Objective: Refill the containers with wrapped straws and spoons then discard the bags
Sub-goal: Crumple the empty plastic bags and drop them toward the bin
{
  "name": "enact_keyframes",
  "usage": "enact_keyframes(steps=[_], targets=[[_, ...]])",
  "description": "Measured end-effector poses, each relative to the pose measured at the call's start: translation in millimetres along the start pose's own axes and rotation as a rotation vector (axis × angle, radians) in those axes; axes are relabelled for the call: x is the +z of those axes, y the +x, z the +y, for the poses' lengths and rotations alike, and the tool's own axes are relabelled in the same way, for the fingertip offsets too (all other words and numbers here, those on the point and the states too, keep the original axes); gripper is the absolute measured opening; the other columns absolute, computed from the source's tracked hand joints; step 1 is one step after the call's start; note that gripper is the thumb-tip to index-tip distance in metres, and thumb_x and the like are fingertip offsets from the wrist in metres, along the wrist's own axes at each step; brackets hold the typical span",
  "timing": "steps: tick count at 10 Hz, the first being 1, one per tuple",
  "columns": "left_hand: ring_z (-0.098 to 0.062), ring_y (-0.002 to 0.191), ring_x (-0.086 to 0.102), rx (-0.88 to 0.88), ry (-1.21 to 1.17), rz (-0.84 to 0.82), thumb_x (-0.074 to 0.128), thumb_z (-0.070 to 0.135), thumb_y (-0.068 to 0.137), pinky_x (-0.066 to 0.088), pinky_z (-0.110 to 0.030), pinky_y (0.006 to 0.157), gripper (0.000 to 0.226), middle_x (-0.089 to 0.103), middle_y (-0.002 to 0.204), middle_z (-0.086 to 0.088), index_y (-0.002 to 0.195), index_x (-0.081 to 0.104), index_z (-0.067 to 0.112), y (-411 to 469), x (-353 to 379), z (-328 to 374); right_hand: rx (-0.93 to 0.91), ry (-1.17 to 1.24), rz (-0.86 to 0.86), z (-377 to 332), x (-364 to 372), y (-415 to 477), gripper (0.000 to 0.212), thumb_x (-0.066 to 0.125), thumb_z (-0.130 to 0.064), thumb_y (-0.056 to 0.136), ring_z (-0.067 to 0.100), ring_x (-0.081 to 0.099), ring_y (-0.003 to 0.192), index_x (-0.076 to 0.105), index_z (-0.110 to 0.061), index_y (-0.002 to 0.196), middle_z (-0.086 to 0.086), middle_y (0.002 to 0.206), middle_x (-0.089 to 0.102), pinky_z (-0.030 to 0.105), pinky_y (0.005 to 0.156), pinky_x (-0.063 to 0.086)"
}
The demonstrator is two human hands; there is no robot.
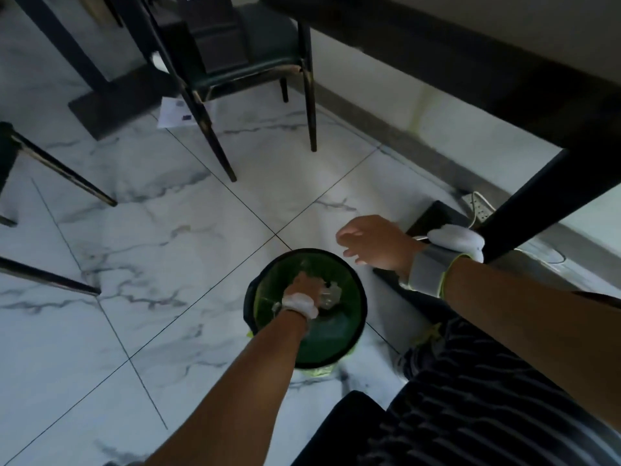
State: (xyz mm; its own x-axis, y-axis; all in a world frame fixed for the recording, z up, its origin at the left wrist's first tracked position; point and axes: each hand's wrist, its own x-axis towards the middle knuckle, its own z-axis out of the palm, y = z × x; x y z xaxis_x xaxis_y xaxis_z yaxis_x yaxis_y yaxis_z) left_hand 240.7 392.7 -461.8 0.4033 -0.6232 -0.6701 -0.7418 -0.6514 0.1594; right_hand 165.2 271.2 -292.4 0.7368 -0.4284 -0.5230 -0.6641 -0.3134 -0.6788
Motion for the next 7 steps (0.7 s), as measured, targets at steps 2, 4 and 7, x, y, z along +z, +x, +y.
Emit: enact_keyframes(steps=[2, 4, 7], targets=[[-0.033, 0.128, 0.048, -0.062, 0.006, -0.175, 0.062, 0.022, 0.085, 0.041, -0.041, 0.107, 0.060, 0.047, 0.142, -0.014, 0.139, 0.041, 0.010, -4.7, 4.8, 9.0, -0.015, 0.081, -0.015, 2.9, -13.1, 3.6, 0.027, 0.050, -0.016, 0.091, 0.029, 0.065, 0.105, 0.064, 0.000, 0.108, 0.018, 0.109, 0.069, 0.044, 0.100, 0.049], [-0.031, 0.133, 0.042, 0.022, -0.006, -0.244, 0.062, 0.036, 0.086, 0.035, -0.039, 0.111, 0.075, 0.038, 0.149, -0.012, 0.147, 0.026, 0.010, -20.1, -52.3, 9.5, -0.086, 0.044, 0.019, -19.3, -19.5, -7.2, 0.030, 0.052, -0.017, 0.089, 0.032, 0.062, 0.108, 0.065, 0.001, 0.108, 0.019, 0.114, 0.067, 0.043, 0.097, 0.050], [-0.034, 0.118, 0.055, 0.126, -0.015, -0.062, 0.058, 0.023, 0.090, 0.045, -0.037, 0.099, 0.045, 0.056, 0.133, -0.016, 0.130, 0.051, 0.006, -70.7, -101.1, 19.3, -0.164, 0.020, 0.085, -48.8, -16.5, -48.2, 0.030, 0.053, -0.016, 0.088, 0.035, 0.059, 0.113, 0.064, 0.000, 0.112, 0.020, 0.119, 0.064, 0.042, 0.096, 0.049]])
